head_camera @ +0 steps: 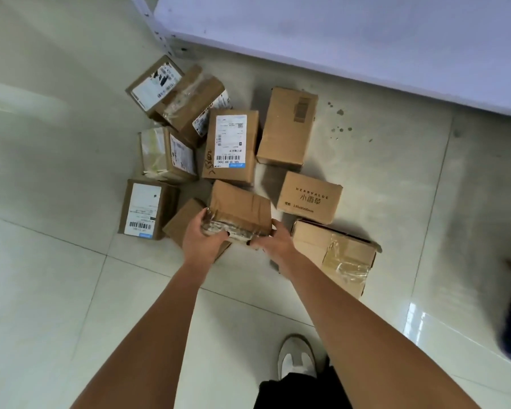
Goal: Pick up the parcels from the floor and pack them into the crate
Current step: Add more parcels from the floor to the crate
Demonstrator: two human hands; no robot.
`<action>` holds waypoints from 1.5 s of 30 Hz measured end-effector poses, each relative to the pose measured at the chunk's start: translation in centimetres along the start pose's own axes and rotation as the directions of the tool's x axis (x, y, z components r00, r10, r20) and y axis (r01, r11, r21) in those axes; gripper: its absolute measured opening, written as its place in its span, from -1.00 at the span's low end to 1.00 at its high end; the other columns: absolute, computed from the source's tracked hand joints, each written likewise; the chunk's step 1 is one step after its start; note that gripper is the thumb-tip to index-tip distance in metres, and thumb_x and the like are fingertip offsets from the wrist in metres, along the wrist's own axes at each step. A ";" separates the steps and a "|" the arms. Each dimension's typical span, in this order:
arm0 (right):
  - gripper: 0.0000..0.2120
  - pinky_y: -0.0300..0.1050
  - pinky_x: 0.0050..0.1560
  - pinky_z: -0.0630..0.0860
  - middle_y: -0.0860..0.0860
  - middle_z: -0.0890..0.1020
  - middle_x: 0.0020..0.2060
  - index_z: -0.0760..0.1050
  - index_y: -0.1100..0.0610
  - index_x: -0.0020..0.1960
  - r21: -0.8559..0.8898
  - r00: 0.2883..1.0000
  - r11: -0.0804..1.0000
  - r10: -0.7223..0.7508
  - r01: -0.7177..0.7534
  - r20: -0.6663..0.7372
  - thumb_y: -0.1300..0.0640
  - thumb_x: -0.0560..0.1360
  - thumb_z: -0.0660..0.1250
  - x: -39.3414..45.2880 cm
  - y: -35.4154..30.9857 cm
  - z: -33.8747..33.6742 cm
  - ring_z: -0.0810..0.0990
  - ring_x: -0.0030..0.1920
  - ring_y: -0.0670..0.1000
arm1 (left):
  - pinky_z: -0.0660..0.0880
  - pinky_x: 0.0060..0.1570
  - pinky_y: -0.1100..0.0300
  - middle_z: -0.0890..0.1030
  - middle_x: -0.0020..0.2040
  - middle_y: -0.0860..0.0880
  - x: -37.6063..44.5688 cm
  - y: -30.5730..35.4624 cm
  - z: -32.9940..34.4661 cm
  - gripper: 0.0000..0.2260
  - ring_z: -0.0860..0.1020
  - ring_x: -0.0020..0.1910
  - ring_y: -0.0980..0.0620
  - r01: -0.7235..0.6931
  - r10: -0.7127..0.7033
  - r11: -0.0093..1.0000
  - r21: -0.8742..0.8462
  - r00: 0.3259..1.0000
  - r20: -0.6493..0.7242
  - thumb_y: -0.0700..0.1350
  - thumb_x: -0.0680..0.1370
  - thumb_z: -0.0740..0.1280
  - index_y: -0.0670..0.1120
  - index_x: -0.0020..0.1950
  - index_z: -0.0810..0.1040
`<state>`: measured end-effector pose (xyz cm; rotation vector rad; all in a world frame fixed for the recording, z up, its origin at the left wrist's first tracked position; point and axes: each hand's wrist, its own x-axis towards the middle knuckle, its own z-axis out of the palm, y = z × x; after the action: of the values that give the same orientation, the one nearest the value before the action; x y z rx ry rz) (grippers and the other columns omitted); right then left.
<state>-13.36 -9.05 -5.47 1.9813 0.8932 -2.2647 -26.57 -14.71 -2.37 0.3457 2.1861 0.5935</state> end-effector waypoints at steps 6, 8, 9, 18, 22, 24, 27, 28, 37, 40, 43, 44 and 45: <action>-0.33 0.04 0.25 0.49 0.04 0.60 0.12 0.37 0.11 0.37 0.045 0.996 0.998 -0.046 0.049 -0.074 0.39 0.32 0.46 -7.3 -2.7 -3.3 0.56 0.19 0.12 | 0.46 0.20 0.13 0.53 0.26 -0.05 -6.1 4.5 -1.9 -0.45 0.53 0.19 -0.02 0.056 -0.052 0.993 -0.104 0.998 0.038 -0.23 0.42 0.40 0.01 0.39 0.39; -0.38 0.01 0.23 0.51 0.02 0.59 0.09 0.40 0.10 0.35 0.061 0.991 0.995 -0.074 0.081 -0.112 0.39 0.34 0.44 -10.2 -3.8 -5.1 0.56 0.19 0.11 | 0.43 0.13 0.17 0.54 0.22 -0.02 -8.7 7.0 -2.3 -0.50 0.53 0.16 0.00 0.044 -0.036 0.991 -0.130 0.997 0.064 -0.23 0.43 0.38 0.00 0.36 0.43; -0.38 -0.07 0.18 0.52 0.03 0.59 0.12 0.40 0.09 0.35 0.069 0.988 0.993 -0.088 0.097 -0.124 0.37 0.34 0.43 -11.6 -4.5 -6.1 0.56 0.15 0.06 | 0.41 0.11 0.17 0.54 0.20 -0.02 -9.8 8.1 -2.2 -0.53 0.52 0.15 0.00 0.026 -0.016 0.990 -0.136 0.997 0.079 -0.21 0.43 0.37 0.00 0.33 0.45; -0.54 -0.28 -0.19 0.45 0.02 0.57 0.11 0.48 0.02 0.28 0.217 0.932 0.935 -0.214 0.282 -0.291 0.30 0.42 0.32 -23.3 -7.4 -20.8 0.56 -0.05 -0.02 | 0.29 0.30 0.11 0.39 0.28 -0.07 -22.5 19.6 4.7 -0.61 0.41 0.24 -0.03 -0.077 0.137 0.971 -0.227 0.956 0.260 -0.13 0.54 0.19 -0.09 0.39 0.38; -0.62 -0.41 -0.33 0.49 0.08 0.61 -0.02 0.51 0.16 0.24 0.199 0.896 0.908 -0.290 0.369 -0.338 0.35 0.45 0.29 -28.3 -5.8 -29.2 0.58 -0.22 -0.08 | 0.38 -0.14 0.62 0.41 0.17 -0.02 -29.7 22.8 9.6 -0.62 0.47 0.00 0.16 -0.145 0.215 0.958 -0.246 0.934 0.285 -0.20 0.58 0.13 -0.05 0.39 0.35; -0.62 -0.38 -0.31 0.52 0.13 0.63 0.07 0.50 0.18 0.27 0.207 0.881 0.900 -0.290 0.384 -0.373 0.33 0.46 0.31 -30.6 -4.4 -33.7 0.61 -0.19 -0.04 | 0.37 -0.50 0.60 0.51 -0.01 -0.02 -33.6 24.1 12.3 -0.69 0.45 -0.20 0.23 -0.155 0.229 0.954 -0.256 0.929 0.290 -0.24 0.58 0.13 -0.10 0.31 0.41; -0.67 -0.20 -0.09 0.59 0.13 0.65 0.07 0.53 0.19 0.22 0.156 0.852 0.899 -0.316 0.410 -0.417 0.27 0.47 0.32 -34.2 -1.7 -40.9 0.64 -0.03 0.08 | 0.37 -0.56 0.55 0.57 -0.05 -0.09 -40.1 25.3 17.0 -0.73 0.48 -0.25 0.18 -0.186 0.262 0.946 -0.266 0.922 0.286 -0.25 0.56 0.15 -0.24 0.22 0.49; -0.69 -0.11 -0.02 0.59 0.11 0.66 0.05 0.55 0.18 0.21 0.154 0.847 0.895 -0.322 0.418 -0.423 0.25 0.46 0.32 -35.2 -0.7 -43.4 0.64 0.00 0.10 | 0.38 -0.55 0.55 0.58 -0.03 -0.11 -42.1 25.6 18.8 -0.73 0.49 -0.25 0.17 -0.195 0.271 0.944 -0.267 0.918 0.288 -0.25 0.56 0.16 -0.26 0.20 0.51; -0.78 -0.05 0.01 0.55 0.03 0.66 -0.08 0.61 0.12 0.07 0.202 0.833 0.884 -0.290 0.422 -0.471 0.27 0.50 0.27 -41.2 11.0 -62.7 0.62 -0.07 0.03 | 0.48 -0.29 0.25 0.59 -0.17 -0.03 -56.4 23.7 36.4 -0.78 0.55 -0.24 0.08 -0.192 0.279 0.953 -0.232 0.856 0.436 -0.20 0.57 0.15 0.03 -0.10 0.55; -0.79 0.01 0.06 0.55 -0.01 0.66 -0.07 0.58 0.00 0.04 0.205 0.833 0.897 -0.251 0.392 -0.492 0.24 0.52 0.25 -41.4 14.9 -67.5 0.61 -0.05 0.02 | 0.50 -0.14 0.22 0.57 0.15 -0.11 -58.9 21.8 41.7 -0.74 0.57 -0.01 0.03 -0.180 0.255 0.965 -0.189 0.810 0.528 -0.15 0.58 0.14 0.08 0.15 0.54; -0.75 0.04 0.11 0.54 0.05 0.65 0.04 0.57 0.08 0.15 0.183 0.839 0.932 -0.182 0.314 -0.513 0.23 0.51 0.26 -40.6 18.5 -71.2 0.61 0.03 0.08 | 0.53 0.06 0.06 0.54 0.24 -0.08 -60.4 19.7 45.9 -0.66 0.52 0.15 -0.03 -0.137 0.195 0.980 -0.141 0.776 0.599 -0.18 0.58 0.14 -0.04 0.35 0.41; -0.72 0.03 0.11 0.54 0.06 0.65 0.06 0.55 0.11 0.19 0.181 0.840 0.942 -0.153 0.284 -0.520 0.23 0.50 0.27 -40.1 19.8 -72.2 0.61 0.05 0.09 | 0.50 0.16 0.00 0.54 0.24 -0.11 -60.5 18.9 47.2 -0.66 0.52 0.15 -0.04 -0.117 0.162 0.987 -0.114 0.775 0.611 -0.19 0.57 0.16 -0.07 0.35 0.39; -0.70 0.02 0.10 0.55 0.07 0.64 0.08 0.54 0.12 0.22 0.180 0.838 0.949 -0.129 0.260 -0.530 0.24 0.49 0.28 -39.5 21.0 -73.0 0.60 0.06 0.10 | 0.46 0.22 -0.02 0.53 0.25 -0.14 -60.5 18.1 48.5 -0.67 0.51 0.14 -0.04 -0.094 0.124 0.992 -0.081 0.774 0.621 -0.21 0.57 0.17 -0.10 0.34 0.37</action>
<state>68.69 -10.69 18.98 2.8167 0.9110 -2.0433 49.75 -11.13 19.92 0.5614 1.5085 0.4971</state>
